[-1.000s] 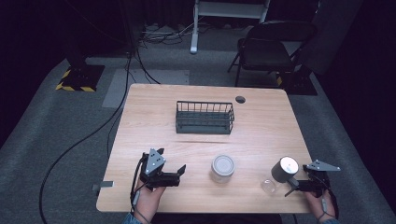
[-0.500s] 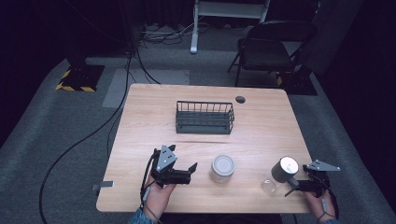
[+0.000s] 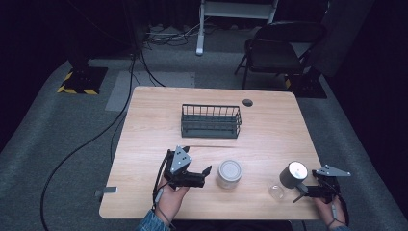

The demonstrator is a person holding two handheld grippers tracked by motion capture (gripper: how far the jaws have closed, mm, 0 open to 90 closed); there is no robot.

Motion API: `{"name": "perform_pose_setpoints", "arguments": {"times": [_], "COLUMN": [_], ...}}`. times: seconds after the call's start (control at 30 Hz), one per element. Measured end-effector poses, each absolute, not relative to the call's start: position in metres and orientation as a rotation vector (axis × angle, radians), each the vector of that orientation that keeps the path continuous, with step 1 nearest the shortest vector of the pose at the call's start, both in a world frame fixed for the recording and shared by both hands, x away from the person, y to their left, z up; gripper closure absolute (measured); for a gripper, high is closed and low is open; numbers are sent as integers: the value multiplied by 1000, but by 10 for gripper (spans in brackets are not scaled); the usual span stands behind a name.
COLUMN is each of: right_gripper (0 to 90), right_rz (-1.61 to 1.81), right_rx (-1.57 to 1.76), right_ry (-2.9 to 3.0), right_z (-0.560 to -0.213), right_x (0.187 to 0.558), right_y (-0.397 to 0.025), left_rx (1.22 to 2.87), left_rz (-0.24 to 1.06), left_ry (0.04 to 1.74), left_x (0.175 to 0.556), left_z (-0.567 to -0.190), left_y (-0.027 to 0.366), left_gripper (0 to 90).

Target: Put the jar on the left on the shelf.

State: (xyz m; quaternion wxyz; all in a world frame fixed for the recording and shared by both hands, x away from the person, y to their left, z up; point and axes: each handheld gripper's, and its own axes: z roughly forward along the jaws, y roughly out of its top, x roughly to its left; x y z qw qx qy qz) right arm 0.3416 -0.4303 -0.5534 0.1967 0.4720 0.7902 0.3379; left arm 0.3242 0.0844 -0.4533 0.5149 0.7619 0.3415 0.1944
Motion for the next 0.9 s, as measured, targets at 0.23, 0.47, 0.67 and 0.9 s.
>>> {"name": "perform_pose_setpoints", "arguments": {"times": [0.23, 0.47, 0.67, 0.9], "right_gripper": [36, 36, 36, 36], "right_rz": [946, 946, 946, 946], "right_rx": [1322, 1322, 1322, 1322], "right_ry": [2213, 2213, 2213, 2213], "right_z": [-553, -553, -553, -553], "right_x": [342, 342, 342, 342], "right_y": [-430, -430, -430, -430], "left_rx": [1823, 1818, 1824, 1817], "left_rz": [469, 443, 420, 393], "left_ry": [813, 802, 785, 774], "left_x": [330, 334, 337, 340], "left_z": [-453, -454, -456, -459], "left_y": [74, 65, 56, 45], "left_gripper": [6, 6, 6, 5]}}
